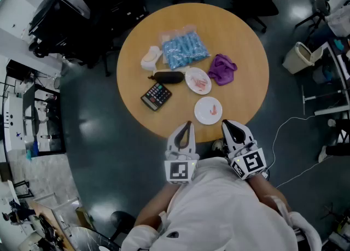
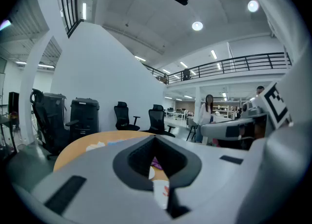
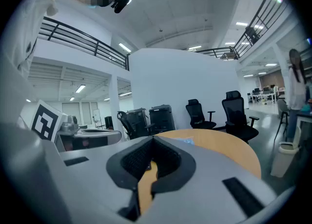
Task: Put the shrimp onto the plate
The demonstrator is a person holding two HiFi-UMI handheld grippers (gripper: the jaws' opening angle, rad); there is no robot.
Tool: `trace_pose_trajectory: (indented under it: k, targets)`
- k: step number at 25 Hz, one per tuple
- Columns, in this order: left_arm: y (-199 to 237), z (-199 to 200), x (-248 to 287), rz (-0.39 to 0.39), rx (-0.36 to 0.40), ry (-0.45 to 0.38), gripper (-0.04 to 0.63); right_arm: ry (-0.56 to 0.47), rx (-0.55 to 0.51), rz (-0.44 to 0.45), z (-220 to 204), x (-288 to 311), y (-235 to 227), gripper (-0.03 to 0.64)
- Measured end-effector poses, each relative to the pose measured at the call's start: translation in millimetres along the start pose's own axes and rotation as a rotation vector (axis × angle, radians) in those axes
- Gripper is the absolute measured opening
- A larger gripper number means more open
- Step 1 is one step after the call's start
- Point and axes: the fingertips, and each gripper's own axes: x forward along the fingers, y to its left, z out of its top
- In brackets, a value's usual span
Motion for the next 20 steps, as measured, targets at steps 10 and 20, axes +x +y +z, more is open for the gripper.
trace_pose_trajectory:
  k: [10, 20]
  targets:
    - [-10.2, -8.1, 4.6, -0.002, 0.005, -0.014, 0.008, 0.021, 0.002, 0.012, -8.2, -5.9, -6.3, 0.017]
    - [-13.5, -19.4, 13.8, 0.095, -0.015, -0.009, 0.008, 0.129, 0.048, 0.056, -34.3, 0.0, -27.4, 0.017]
